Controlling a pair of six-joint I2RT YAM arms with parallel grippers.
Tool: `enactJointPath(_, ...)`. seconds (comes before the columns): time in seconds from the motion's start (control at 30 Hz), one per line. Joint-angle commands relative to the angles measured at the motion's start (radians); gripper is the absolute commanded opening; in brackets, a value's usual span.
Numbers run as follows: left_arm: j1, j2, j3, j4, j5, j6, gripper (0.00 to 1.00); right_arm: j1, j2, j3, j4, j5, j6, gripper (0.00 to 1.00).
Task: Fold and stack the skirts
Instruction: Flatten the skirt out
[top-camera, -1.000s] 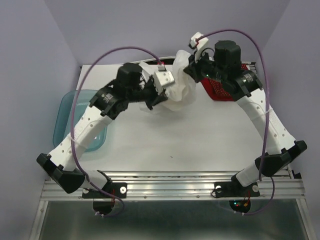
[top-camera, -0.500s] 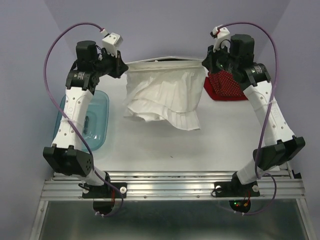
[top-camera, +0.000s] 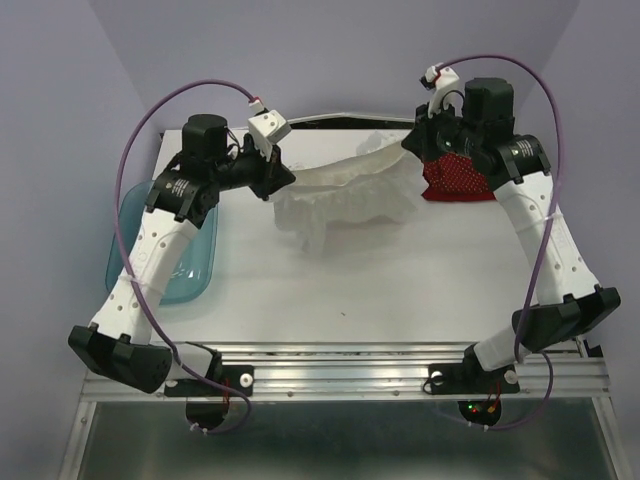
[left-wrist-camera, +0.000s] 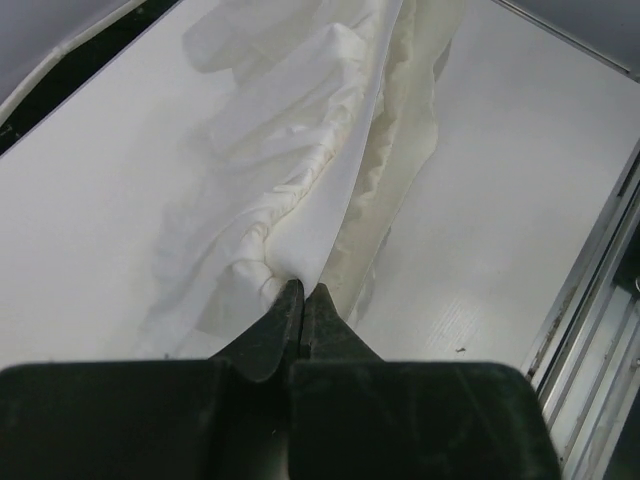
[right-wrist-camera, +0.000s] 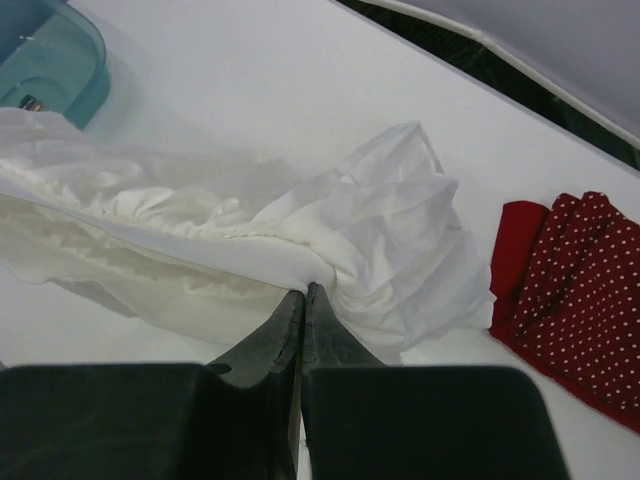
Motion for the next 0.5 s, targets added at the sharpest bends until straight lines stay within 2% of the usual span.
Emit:
enactJointPath(0.0,0.006,-0.05,0.0,0.0,-0.018,-0.011,0.0,0.012,-0.085,-0.013,0.001,-0.005,0.021,0.01)
enactJointPath(0.23,0.006,-0.083,0.017,-0.024,-0.031,-0.057,0.0,0.012,-0.157,0.007,-0.002,0.105,0.027,0.01)
enactJointPath(0.47,0.006,-0.003,-0.007,0.008,-0.053,-0.061,0.0,0.012,-0.081,-0.068,0.051,0.159,0.008,0.01)
